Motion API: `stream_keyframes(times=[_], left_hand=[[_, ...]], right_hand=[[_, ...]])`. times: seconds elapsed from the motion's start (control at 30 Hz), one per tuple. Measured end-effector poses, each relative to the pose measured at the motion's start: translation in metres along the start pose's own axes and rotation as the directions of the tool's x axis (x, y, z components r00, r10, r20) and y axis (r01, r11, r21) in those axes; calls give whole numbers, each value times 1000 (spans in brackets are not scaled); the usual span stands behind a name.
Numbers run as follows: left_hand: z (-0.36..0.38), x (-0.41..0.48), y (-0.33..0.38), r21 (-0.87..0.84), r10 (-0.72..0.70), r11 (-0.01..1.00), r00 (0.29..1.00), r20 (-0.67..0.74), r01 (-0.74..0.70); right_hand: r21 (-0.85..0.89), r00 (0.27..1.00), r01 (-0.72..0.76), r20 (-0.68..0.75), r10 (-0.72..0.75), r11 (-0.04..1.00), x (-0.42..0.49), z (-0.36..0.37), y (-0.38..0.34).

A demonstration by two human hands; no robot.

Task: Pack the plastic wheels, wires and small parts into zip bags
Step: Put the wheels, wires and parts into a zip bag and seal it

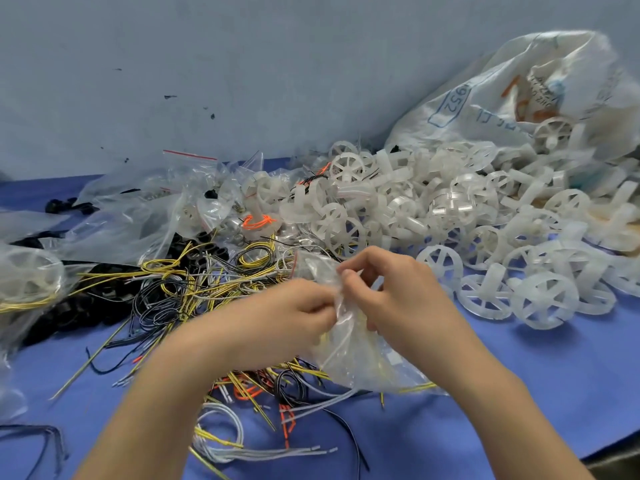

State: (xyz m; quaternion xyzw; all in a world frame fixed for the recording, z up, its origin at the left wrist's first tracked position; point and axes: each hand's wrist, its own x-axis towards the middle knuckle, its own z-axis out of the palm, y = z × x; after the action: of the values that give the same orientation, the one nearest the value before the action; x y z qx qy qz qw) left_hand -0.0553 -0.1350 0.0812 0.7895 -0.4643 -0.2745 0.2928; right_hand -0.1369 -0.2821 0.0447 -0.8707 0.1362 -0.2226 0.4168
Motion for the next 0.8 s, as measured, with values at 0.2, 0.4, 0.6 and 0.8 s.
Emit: stream_keyframes(times=[0.2, 0.4, 0.6, 0.8], left_hand=[[-33, -24, -48, -253, -114, 967, 855, -506, -21], [-16, -14, -87, 204, -136, 923, 772, -621, 326], [-13, 7, -76, 297, 35, 920, 700, -714, 256], [-1, 42, -69, 418, -1, 842, 777, -630, 340]], right_hand=[[107, 989, -35, -141, 50, 994, -2, 0, 2], [201, 977, -25, -202, 66, 979, -2, 5, 2], [187, 992, -58, -101, 78, 981, 1, 3, 10], [266, 992, -80, -75, 103, 961, 1, -10, 22]])
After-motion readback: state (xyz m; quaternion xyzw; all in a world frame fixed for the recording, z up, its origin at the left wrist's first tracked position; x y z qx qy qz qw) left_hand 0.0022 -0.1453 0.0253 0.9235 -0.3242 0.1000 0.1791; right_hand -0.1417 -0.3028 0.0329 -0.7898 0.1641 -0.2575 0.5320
